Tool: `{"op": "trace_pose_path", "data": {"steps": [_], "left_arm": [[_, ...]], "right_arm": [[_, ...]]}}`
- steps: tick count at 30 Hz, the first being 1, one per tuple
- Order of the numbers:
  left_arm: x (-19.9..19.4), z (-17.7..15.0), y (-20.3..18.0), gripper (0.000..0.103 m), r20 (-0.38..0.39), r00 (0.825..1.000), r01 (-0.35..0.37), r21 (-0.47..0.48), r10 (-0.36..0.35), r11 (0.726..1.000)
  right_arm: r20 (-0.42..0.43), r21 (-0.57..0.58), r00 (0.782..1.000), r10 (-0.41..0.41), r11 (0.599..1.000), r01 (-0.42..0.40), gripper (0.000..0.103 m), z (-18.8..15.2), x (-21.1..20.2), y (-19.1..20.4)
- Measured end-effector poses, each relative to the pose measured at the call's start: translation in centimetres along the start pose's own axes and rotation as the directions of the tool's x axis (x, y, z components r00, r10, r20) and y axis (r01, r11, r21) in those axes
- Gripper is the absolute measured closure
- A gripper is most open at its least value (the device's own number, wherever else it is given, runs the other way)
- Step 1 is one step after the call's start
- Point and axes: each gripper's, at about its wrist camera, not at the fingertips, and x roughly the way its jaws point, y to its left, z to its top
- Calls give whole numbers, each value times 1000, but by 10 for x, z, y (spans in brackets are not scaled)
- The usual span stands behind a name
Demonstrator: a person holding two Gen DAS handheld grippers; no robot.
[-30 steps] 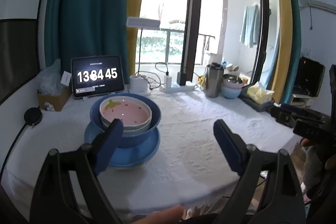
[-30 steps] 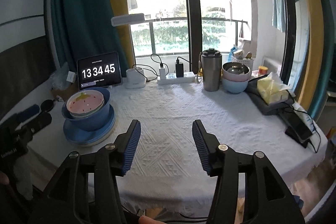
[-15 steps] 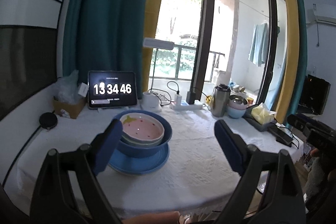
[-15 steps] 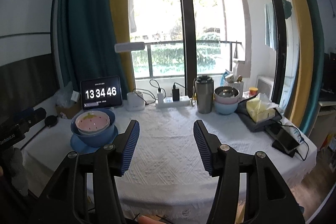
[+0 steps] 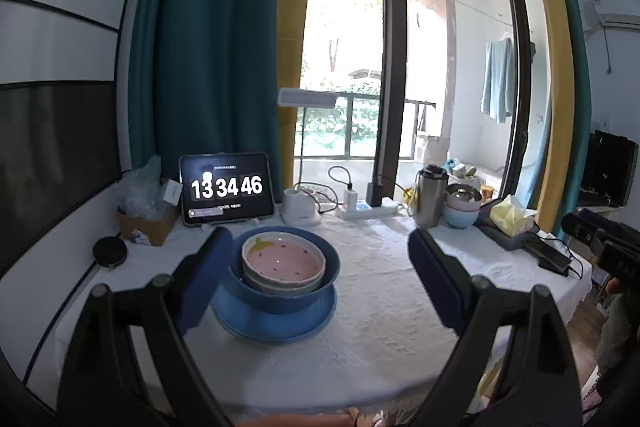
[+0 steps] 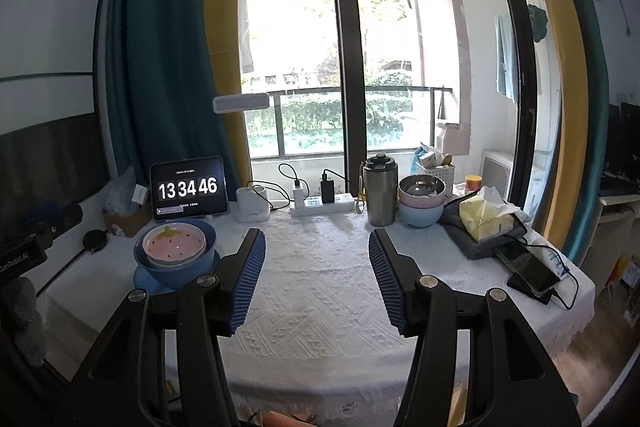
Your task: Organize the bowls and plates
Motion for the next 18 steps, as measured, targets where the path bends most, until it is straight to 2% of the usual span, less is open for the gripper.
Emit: {"op": "trace_pose_path", "data": {"steps": [18], "left_arm": [[0,-1,1,13,-18,1000,-6,-6,5,1000]], "right_arm": [[-21,9,1000,12,1000,-12,46,-3,2,2]]}}
